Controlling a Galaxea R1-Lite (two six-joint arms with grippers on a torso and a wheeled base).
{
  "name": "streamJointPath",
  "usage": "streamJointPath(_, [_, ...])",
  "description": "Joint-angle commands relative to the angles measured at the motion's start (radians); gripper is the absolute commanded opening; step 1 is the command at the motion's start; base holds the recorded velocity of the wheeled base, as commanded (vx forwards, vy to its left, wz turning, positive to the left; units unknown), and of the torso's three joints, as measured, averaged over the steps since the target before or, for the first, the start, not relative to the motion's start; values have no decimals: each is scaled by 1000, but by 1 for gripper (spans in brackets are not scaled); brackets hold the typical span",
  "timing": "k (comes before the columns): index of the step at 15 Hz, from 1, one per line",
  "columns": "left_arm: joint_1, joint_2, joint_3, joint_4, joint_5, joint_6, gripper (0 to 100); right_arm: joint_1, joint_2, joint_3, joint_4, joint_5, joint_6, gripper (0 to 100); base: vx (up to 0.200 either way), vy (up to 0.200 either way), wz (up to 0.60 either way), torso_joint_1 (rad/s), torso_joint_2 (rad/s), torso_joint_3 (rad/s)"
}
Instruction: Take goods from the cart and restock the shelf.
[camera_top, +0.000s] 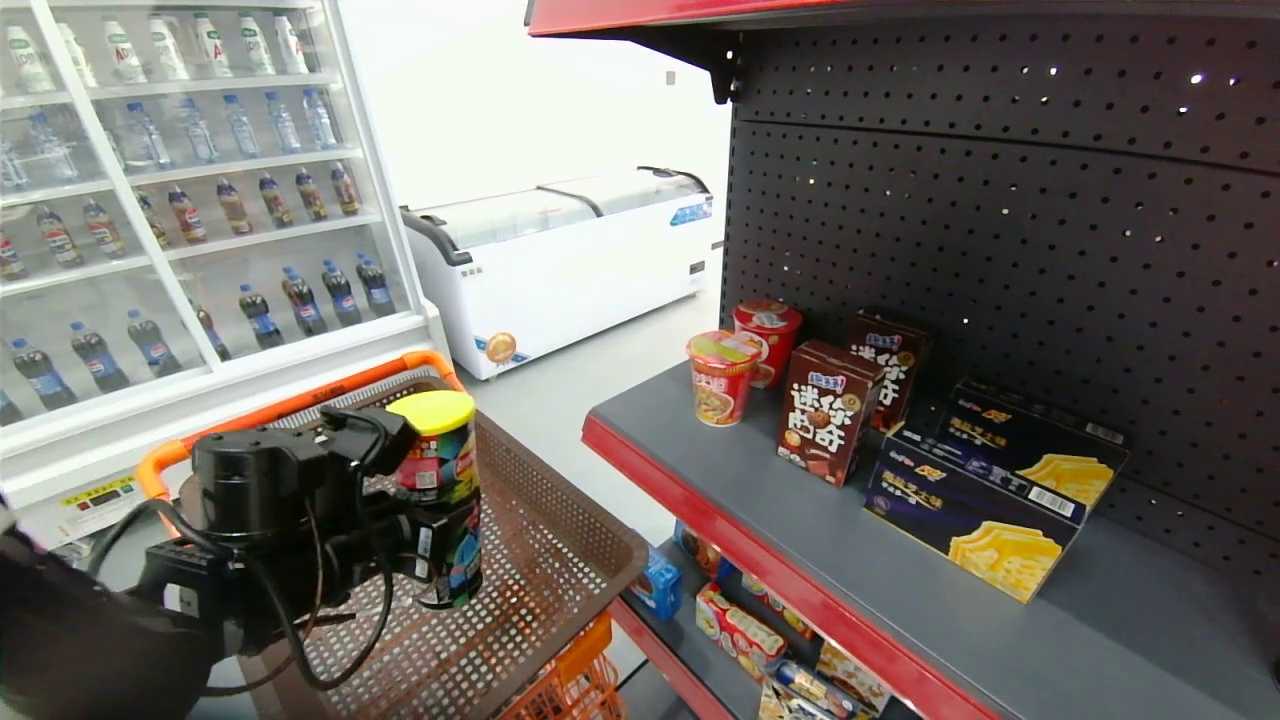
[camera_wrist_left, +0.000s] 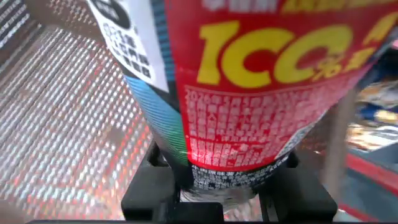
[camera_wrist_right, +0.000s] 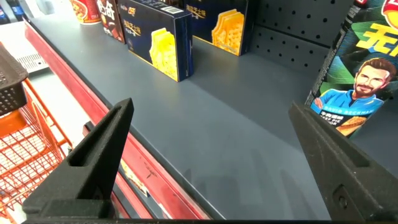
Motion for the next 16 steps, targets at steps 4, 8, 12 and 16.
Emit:
streamJointPath(4, [0,-497,94,257,14,-113,0,0,1,0,0,0,0,100,0,0,0,0,0,0])
streamJointPath(8, [-3,-827,114,516,17,-118,0,0,1,0,0,0,0,100,0,0,0,0,0,0])
streamJointPath(12, [-4,-1149,148,774,9,-112,0,0,1,0,0,0,0,100,0,0,0,0,0,0])
streamJointPath(16, [-20,-1491,212,965,60,-107,0,2,1,0,0,3,-5,100,0,0,0,0,0,0])
